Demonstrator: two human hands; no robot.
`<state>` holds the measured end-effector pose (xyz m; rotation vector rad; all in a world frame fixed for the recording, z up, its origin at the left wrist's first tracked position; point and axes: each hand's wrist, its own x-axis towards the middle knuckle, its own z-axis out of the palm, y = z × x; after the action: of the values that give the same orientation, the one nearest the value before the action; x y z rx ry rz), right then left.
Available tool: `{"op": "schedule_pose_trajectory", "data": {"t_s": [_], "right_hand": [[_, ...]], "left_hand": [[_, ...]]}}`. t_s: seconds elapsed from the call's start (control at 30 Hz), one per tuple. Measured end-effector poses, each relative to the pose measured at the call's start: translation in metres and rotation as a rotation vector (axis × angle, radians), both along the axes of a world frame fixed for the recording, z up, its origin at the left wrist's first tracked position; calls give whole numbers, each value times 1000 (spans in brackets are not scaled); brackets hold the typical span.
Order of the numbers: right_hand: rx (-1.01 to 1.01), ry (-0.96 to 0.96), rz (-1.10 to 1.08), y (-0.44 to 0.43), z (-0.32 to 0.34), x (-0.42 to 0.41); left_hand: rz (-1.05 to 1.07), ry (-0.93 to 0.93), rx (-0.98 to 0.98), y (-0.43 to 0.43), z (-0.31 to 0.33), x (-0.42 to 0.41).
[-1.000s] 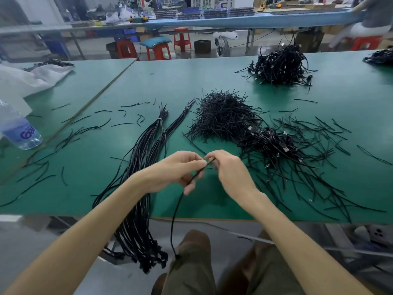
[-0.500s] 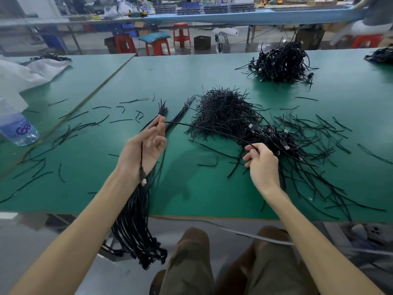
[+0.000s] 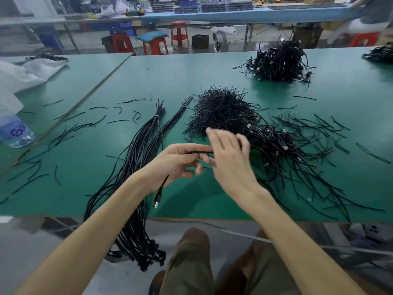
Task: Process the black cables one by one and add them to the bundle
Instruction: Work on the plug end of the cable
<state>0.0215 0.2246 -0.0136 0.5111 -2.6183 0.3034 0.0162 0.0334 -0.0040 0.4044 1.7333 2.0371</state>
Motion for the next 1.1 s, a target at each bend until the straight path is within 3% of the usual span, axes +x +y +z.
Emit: {"op": "schedule_pose_trajectory", "data": {"t_s": [0.1, 0.23, 0.33, 0.53, 0.67, 0.77, 0.87, 0.97, 1.1], "right_hand": [[-97, -235, 78, -5, -8, 5], [-242, -188, 30, 5, -13, 11], [-332, -285, 35, 14, -20, 9], [-304, -290, 59, 17, -29, 12], [-200, -357, 186, 13, -29, 19], [-149, -405, 229, 11, -25, 24], [-287, -486, 254, 17, -20, 19], [-372, -576, 256, 28, -12, 13], [-220, -528, 174, 36, -2, 5]], "left_hand": [[-4, 13, -65, 2, 2, 2], [155, 24, -20, -13, 0, 2], [245, -47, 137, -27, -1, 2], [223, -182, 508, -27, -1, 3], [337, -212, 476, -12, 2, 1], [365, -222, 583, -10, 4, -1], [266, -233, 611, -14, 7, 2], [98, -165, 417, -21, 13, 10], [-313, 225, -431, -14, 23, 25]]}}
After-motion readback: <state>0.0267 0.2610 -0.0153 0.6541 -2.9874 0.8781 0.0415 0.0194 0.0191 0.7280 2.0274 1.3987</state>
